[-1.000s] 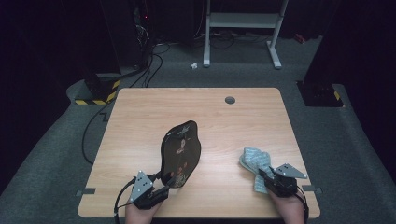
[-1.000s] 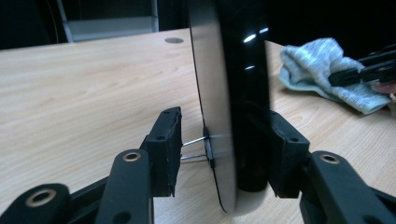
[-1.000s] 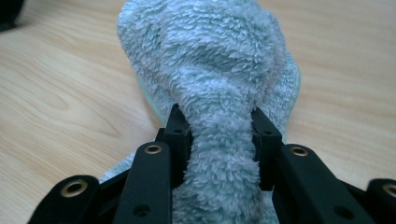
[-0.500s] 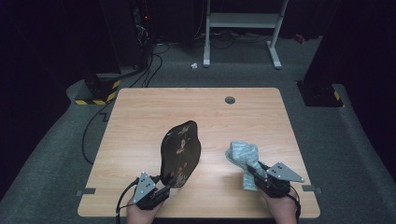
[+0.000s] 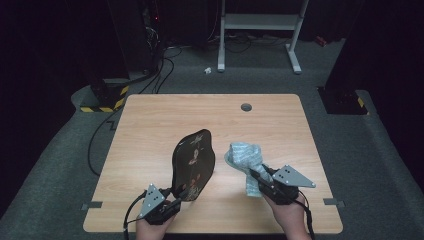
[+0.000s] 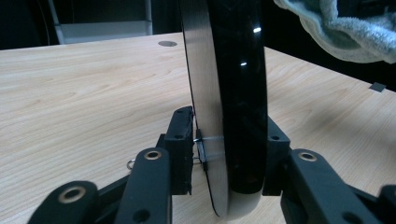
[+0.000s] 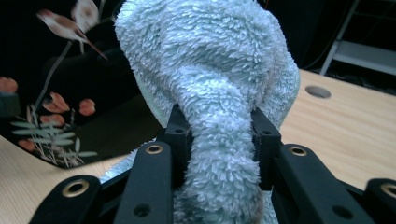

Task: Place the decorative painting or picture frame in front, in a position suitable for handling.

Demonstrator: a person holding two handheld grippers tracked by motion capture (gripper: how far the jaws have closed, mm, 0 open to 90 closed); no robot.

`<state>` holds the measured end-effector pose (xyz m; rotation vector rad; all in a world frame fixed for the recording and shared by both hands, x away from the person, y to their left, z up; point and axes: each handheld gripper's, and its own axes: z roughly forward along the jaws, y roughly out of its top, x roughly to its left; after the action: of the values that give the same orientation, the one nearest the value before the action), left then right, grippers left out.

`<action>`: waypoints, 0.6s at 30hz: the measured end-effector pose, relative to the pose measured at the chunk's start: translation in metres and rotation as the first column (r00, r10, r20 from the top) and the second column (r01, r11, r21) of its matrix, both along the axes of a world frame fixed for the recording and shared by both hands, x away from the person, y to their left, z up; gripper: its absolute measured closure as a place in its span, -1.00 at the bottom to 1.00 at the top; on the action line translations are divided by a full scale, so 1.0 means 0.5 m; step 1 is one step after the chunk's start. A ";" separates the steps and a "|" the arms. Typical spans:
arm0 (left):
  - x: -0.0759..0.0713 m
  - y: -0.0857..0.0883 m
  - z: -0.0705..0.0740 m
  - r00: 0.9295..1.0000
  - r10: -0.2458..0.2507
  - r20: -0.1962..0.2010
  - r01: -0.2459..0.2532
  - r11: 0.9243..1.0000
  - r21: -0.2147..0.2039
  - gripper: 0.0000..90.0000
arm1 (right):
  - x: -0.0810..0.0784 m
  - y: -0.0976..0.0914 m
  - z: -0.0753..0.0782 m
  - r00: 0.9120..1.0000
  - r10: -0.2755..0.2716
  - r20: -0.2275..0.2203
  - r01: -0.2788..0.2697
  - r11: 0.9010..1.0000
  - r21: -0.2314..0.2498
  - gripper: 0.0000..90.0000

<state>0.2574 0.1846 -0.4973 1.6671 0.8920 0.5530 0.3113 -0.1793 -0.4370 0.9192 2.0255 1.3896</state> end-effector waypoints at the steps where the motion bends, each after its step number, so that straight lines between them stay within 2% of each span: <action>1: 0.000 0.000 0.000 1.000 0.002 0.001 -0.002 1.000 -0.004 0.43 | 0.000 0.004 0.004 1.000 0.001 0.006 -0.001 1.000 0.000 0.49; 10: 0.001 -0.001 -0.002 1.000 -0.001 -0.002 0.001 1.000 -0.012 0.48 | 0.008 0.041 0.040 0.999 0.043 0.031 -0.044 0.999 0.022 0.49; 18: 0.000 -0.001 -0.003 1.000 -0.002 -0.002 0.002 1.000 -0.026 0.52 | 0.010 0.088 0.077 0.995 0.083 0.055 -0.084 0.997 0.000 0.49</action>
<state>0.2574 0.1844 -0.4988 1.6457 0.8955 0.5363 0.3165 -0.1352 -0.3983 0.7969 2.0425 1.4457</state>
